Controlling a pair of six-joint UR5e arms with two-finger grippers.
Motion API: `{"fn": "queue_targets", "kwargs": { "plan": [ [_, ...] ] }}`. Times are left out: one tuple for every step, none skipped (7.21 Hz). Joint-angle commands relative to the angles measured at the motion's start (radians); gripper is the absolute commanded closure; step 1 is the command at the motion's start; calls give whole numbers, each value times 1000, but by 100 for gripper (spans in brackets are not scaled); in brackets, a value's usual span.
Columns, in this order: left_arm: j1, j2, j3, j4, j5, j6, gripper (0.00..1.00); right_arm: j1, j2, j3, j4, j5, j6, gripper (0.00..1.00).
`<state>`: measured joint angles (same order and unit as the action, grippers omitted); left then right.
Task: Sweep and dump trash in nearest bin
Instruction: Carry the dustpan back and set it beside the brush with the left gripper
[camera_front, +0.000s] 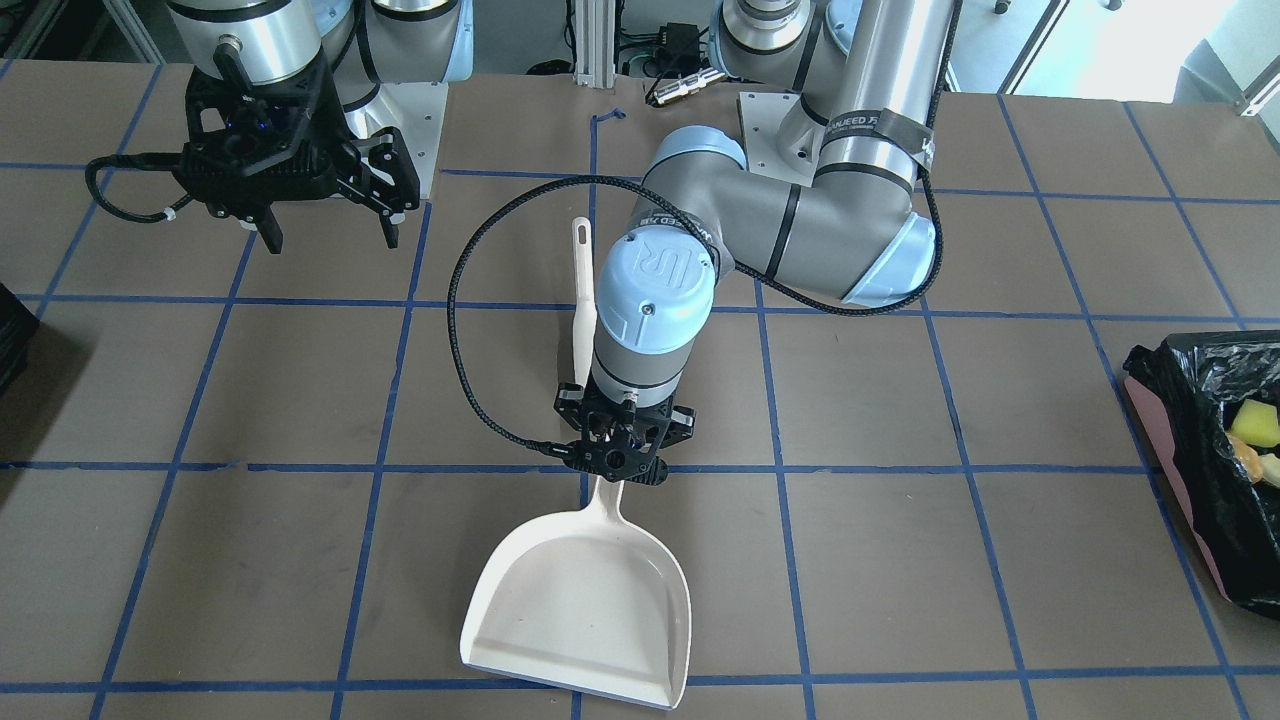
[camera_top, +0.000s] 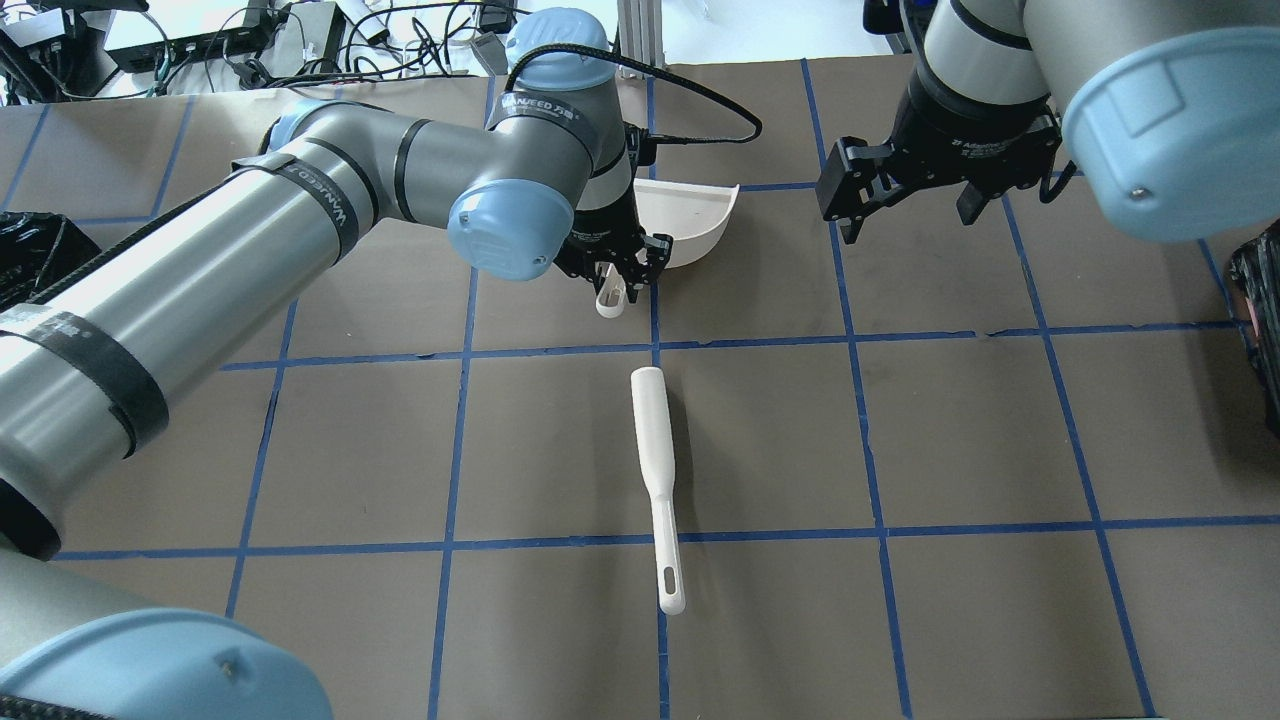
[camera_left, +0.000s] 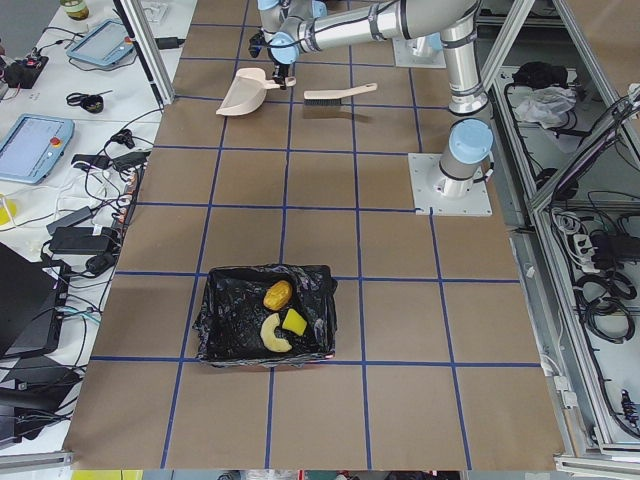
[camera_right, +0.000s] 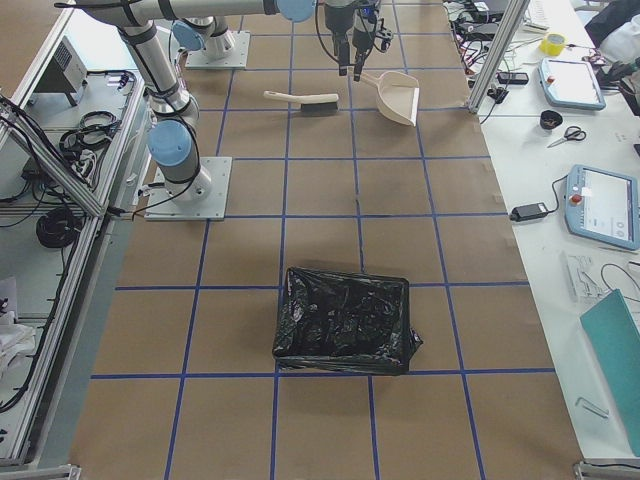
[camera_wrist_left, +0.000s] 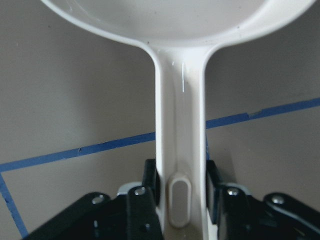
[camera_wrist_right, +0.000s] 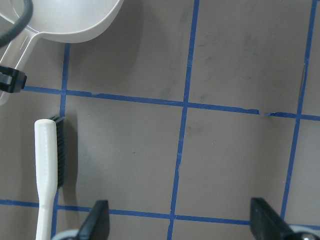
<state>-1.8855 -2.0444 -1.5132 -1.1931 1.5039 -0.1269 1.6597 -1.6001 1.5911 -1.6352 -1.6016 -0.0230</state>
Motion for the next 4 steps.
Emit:
{"fn": "queue_targets", "kwargs": {
  "plan": [
    [-17,1,-7,10,-2,-26,100,0,-1,1,0,2,0,0],
    [-21,-2,-12,7,-2,-31,100,0,0,1,0,0,0,0],
    [-21,-3,-12,7,-4,-64,100,0,0,3,0,-1,0,0],
    [-24,-3,-12,7,-4,-92,100,2,0,3,0,0,0,0]
  ]
}}
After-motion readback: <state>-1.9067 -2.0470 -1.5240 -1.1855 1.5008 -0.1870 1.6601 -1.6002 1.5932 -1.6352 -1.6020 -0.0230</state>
